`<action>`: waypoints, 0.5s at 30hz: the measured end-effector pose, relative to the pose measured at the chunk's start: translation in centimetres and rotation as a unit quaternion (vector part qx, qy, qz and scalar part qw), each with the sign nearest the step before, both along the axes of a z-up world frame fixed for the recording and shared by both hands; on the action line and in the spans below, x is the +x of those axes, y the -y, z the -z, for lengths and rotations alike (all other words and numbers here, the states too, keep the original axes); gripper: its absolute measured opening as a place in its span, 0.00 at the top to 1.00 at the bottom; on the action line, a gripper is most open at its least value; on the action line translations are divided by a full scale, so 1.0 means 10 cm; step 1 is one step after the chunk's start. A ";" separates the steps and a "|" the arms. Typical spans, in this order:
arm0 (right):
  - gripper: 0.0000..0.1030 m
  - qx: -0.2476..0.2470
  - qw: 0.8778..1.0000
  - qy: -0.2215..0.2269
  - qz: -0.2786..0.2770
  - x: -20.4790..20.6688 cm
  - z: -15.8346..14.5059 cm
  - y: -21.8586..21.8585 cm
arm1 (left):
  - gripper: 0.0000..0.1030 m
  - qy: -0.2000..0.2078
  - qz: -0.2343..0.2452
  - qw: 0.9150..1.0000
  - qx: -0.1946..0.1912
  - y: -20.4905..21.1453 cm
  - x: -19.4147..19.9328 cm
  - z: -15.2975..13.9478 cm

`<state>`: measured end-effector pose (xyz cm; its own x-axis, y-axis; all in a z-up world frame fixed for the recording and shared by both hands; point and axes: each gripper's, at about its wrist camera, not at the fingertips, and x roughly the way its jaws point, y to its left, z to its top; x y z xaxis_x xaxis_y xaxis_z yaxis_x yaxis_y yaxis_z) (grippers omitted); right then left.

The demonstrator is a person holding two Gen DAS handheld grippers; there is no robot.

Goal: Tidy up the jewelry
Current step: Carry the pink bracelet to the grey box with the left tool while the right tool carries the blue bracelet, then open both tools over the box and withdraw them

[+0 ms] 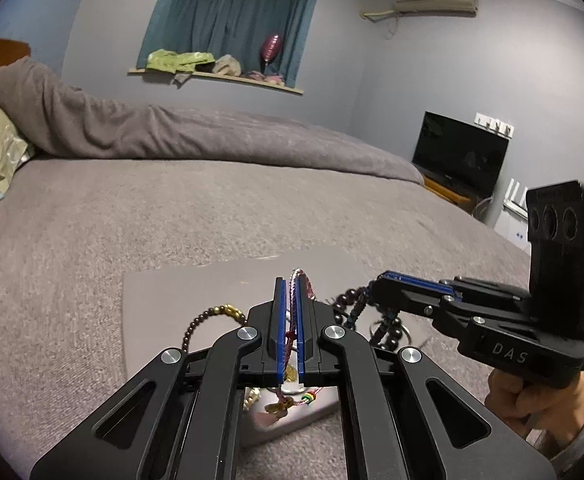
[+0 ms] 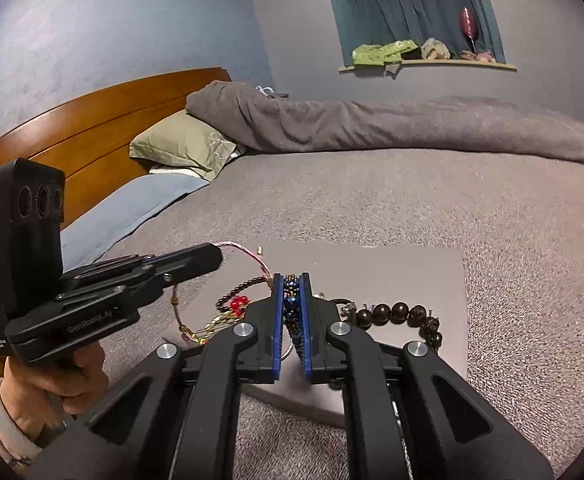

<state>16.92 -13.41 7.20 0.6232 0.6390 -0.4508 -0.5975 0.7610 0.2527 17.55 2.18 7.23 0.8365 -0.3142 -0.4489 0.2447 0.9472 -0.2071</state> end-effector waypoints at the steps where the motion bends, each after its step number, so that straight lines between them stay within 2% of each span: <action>1: 0.93 0.000 1.000 -0.002 0.003 0.02 0.02 0.01 | 0.95 -0.001 -0.004 1.000 -0.001 -0.01 0.02 0.01; 9: 0.93 -0.001 0.998 -0.029 0.051 0.31 0.26 0.17 | 0.95 -0.027 -0.054 0.998 0.018 -0.15 0.17 0.26; 15: 0.93 -0.014 0.997 -0.028 0.069 0.38 0.34 0.19 | 0.94 -0.053 -0.080 0.995 0.028 -0.24 0.27 0.40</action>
